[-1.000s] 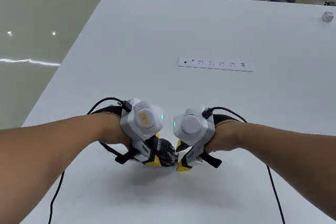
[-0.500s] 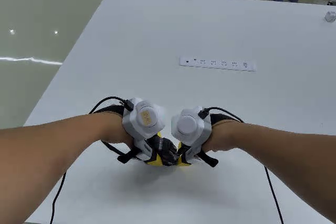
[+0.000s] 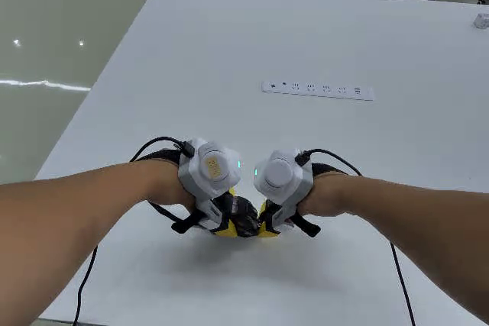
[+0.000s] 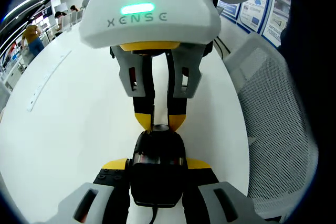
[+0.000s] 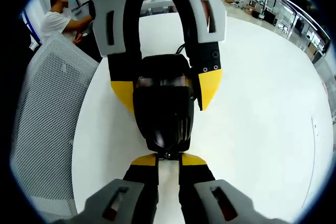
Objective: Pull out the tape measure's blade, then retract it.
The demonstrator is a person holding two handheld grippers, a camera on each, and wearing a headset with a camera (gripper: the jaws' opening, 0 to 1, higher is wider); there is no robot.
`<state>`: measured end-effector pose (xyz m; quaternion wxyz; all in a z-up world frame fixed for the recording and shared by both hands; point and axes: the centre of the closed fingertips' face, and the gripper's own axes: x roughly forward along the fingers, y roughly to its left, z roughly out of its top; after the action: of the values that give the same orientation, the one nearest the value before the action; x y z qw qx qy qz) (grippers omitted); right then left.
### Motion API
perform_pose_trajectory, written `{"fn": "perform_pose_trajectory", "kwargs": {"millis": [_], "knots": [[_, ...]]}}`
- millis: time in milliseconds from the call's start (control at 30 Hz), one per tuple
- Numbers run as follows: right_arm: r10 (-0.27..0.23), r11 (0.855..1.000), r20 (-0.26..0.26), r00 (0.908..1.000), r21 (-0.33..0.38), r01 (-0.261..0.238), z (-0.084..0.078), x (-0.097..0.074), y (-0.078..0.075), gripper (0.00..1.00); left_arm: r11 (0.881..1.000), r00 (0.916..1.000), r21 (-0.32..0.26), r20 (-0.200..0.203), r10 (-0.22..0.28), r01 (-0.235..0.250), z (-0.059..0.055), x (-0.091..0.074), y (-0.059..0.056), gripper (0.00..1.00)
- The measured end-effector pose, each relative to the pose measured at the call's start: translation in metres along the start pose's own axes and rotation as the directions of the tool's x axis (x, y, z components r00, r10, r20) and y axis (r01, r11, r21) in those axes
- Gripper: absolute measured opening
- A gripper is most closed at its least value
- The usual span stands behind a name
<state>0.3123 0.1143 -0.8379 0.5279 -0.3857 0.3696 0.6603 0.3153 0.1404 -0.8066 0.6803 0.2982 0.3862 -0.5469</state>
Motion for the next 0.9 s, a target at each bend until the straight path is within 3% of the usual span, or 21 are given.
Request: {"fn": "perform_pose_trajectory", "kwargs": {"millis": [900], "knots": [[-0.009, 1.000, -0.051, 0.9986, 0.027, 0.010, -0.018, -0.007, 0.000, 0.11, 1.000, 1.0000, -0.009, 0.002, -0.002, 0.002, 0.001, 0.002, 0.001, 0.35]]}}
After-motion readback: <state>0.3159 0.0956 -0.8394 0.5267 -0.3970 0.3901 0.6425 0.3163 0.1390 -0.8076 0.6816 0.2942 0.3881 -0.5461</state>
